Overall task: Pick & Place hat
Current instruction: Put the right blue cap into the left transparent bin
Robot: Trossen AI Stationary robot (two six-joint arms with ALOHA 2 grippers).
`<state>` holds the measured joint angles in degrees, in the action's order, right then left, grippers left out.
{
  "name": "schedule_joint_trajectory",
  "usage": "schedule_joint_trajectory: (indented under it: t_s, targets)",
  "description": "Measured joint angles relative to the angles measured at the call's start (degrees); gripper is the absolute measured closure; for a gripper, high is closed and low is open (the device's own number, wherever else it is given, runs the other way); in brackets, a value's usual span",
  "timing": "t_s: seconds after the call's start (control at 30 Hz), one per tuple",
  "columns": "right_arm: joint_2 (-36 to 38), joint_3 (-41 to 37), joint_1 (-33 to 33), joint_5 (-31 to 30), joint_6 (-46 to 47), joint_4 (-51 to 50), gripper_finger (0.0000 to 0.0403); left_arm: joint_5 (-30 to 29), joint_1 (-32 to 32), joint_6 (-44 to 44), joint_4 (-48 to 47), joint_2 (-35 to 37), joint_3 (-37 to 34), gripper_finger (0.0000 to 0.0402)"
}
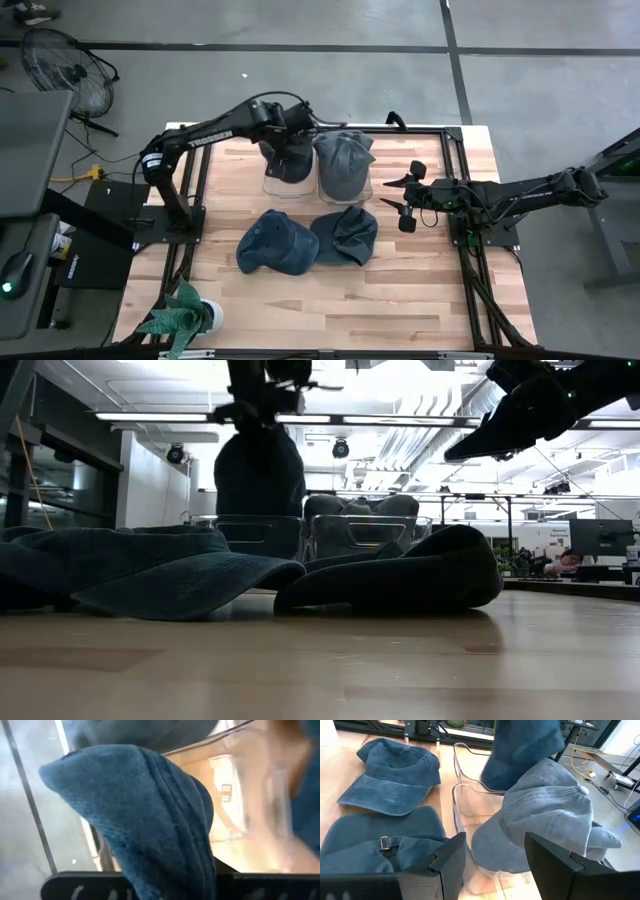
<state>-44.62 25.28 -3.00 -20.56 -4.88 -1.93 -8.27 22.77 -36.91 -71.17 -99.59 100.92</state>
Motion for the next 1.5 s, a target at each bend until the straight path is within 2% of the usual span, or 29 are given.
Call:
schedule_joint_trajectory:
  t_s: [0.2, 0.5, 0.93, 1.03, 1.37, 1.5]
  targets:
    - [0.0, 0.02, -0.03, 1.29, 0.58, -0.16, 0.0206, 0.64, 5.36, -4.0, 2.93, -0.71, 0.04, 0.0402]
    - [0.0, 0.02, -0.03, 1.44, 1.43, -0.23, 0.0206, 7.83, 11.12, -7.65, 8.66, -0.7, -0.71, 0.0401]
    - [0.0, 0.04, -0.03, 1.43, 2.35, -0.4, 0.0206, 7.9, 11.36, -7.75, 13.57, -0.68, -9.02, 0.0401]
    - [0.0, 0.04, -0.03, 1.43, 2.35, -0.4, 0.0206, 6.25, 11.36, -7.65, 17.32, -0.7, -11.16, 0.0401]
    - [0.0, 0.04, -0.03, 1.44, 2.55, -0.38, 0.0206, 6.47, 11.34, -6.34, 20.13, -0.7, -11.58, 0.0401]
    - [0.0, 0.04, -0.03, 1.47, 2.86, -0.38, 0.0206, 6.48, 11.34, -5.22, 20.26, -0.68, -11.58, 0.0385]
